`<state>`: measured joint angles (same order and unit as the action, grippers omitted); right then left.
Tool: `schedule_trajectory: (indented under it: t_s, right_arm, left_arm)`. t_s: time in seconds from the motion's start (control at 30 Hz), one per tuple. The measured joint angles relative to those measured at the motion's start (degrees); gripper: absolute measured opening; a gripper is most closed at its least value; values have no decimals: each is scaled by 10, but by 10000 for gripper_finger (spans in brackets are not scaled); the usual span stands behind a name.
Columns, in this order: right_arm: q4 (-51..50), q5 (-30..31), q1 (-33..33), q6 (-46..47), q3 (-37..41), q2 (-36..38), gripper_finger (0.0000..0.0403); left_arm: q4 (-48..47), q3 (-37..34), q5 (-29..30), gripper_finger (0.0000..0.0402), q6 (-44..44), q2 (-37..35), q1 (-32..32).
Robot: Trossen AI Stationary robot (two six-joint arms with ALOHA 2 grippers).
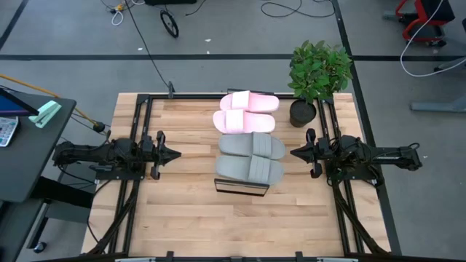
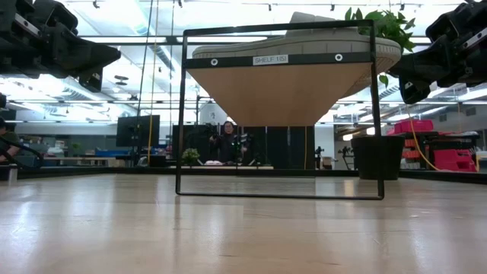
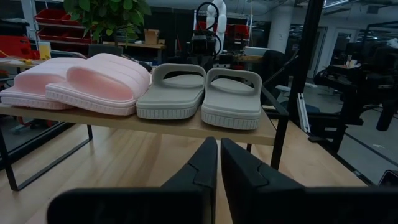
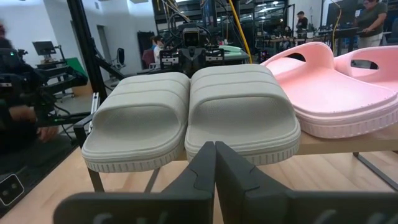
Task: Pick and place slides into the shelf
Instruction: Return to Home Position
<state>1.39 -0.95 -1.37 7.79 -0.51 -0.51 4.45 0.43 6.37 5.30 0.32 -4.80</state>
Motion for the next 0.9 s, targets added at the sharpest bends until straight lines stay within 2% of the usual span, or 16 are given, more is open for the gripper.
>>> schedule_trajectory:
  t_s: [0.5, 0.9]
  right_arm:
    - [0, 0, 0, 0, 0, 0, 16]
    - [0, 0, 0, 0, 0, 0, 14]
  left_arm:
    - [0, 0, 0, 39, 0, 0, 0]
    - [0, 0, 0, 23, 0, 0, 0]
